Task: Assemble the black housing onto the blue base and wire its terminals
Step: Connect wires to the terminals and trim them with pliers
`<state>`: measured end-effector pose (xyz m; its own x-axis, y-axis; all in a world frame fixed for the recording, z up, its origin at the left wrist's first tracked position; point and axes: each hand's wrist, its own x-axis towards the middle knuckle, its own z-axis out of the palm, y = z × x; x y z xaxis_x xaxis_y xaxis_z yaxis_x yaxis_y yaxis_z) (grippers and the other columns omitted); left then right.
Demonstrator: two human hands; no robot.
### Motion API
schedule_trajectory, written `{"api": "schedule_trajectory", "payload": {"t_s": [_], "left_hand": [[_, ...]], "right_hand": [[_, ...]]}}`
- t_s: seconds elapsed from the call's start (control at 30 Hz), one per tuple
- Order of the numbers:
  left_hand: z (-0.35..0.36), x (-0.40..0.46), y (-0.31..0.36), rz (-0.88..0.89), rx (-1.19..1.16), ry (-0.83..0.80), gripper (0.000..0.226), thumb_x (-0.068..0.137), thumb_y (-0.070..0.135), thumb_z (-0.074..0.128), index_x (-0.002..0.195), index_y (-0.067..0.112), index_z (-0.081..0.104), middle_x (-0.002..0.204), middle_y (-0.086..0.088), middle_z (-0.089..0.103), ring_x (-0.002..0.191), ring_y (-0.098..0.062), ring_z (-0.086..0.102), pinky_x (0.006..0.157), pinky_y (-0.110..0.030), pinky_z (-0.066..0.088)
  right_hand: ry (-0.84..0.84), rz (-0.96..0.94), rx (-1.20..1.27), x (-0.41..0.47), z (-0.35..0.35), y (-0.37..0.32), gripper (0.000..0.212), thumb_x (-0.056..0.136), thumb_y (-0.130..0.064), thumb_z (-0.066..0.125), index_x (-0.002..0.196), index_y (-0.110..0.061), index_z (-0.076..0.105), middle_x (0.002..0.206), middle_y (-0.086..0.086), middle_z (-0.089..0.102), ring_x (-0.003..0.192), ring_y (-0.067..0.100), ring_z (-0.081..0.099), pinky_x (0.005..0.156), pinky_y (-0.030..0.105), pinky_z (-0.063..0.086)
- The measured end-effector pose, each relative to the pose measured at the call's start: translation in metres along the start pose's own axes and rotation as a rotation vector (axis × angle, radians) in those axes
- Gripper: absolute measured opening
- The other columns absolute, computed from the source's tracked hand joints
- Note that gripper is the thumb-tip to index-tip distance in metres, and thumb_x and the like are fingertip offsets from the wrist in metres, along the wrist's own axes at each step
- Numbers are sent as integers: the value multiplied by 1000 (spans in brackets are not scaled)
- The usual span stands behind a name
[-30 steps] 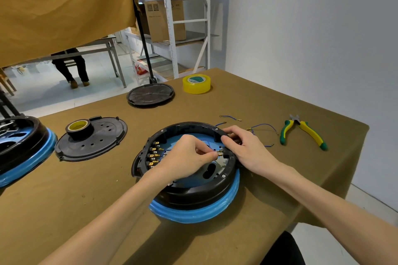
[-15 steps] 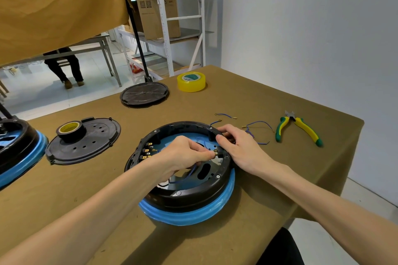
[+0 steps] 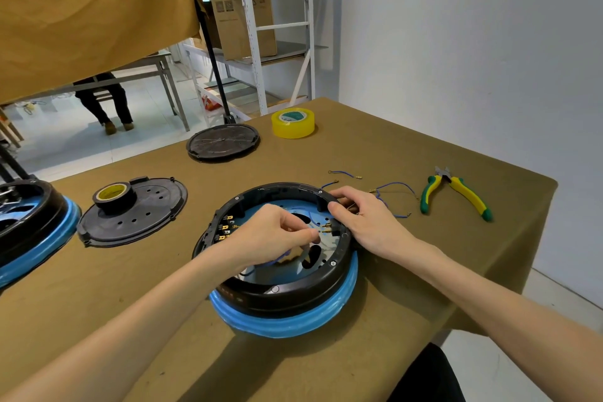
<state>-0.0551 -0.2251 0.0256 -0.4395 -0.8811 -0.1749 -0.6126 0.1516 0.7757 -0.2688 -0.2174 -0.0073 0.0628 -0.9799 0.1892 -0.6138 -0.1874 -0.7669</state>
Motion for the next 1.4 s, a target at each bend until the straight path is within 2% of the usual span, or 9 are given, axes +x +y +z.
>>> {"api": "schedule_trajectory", "payload": {"t_s": [0.2,0.5,0.77,0.83,0.9,0.97,1.07,1.17,1.4], "left_hand": [[12,4,3,58,-35,78,19,97,29,70,89,18,84,53,0,66,42,-6,43,46,-17,36],[15,5,2,16,-127,99,18,92,36,75,81,26,84,57,-3,68,49,-10,50,52,-22,41],[21,3,4,194,169,251,20,94,39,73,77,31,80,57,13,68,48,-3,57,53,-24,49],[23,4,6,197,247,300,18,93,42,72,81,32,80,59,15,69,55,-3,63,55,-26,54],[23,7,7,193,307,341,19,92,45,72,81,32,79,62,15,69,60,-3,65,57,-24,55],[23,10,7,183,334,372,20,92,47,71,79,32,78,63,15,68,61,-3,64,56,-23,52],[24,16,9,181,371,423,18,92,47,72,82,32,75,68,15,67,65,-1,63,57,-22,50],[27,21,12,191,375,447,12,93,41,72,85,33,71,71,15,65,68,0,60,56,-18,41],[28,22,11,181,332,416,12,94,38,72,83,36,68,72,13,65,70,-2,61,59,-19,45]], "right_hand": [[6,3,12,-1,-1,-3,23,105,-34,55,122,-24,66,108,-1,68,101,17,64,95,44,52],[11,-1,38,0,0,-1,23,104,-35,55,122,-26,67,109,-3,68,99,13,65,91,37,54],[4,-30,-3,4,-1,2,34,104,-42,55,133,-26,64,112,-9,69,99,1,64,81,14,49],[36,-31,22,6,-6,3,37,103,-46,56,133,-26,64,111,-10,68,97,4,64,83,21,52],[229,-21,-22,9,-16,12,26,103,-43,55,119,-26,67,105,-9,67,96,7,63,82,25,51],[411,83,-327,13,-34,30,28,103,-42,53,120,-23,65,114,0,65,108,20,61,96,37,49],[337,486,-745,18,-63,58,66,96,-60,49,142,-13,47,146,20,46,135,40,44,113,54,32],[232,717,-803,20,-80,75,91,89,-74,47,150,-8,33,152,26,36,139,46,38,113,57,29],[229,674,-737,25,-88,76,75,92,-54,57,150,-11,35,145,24,42,132,40,42,104,48,39]]}}
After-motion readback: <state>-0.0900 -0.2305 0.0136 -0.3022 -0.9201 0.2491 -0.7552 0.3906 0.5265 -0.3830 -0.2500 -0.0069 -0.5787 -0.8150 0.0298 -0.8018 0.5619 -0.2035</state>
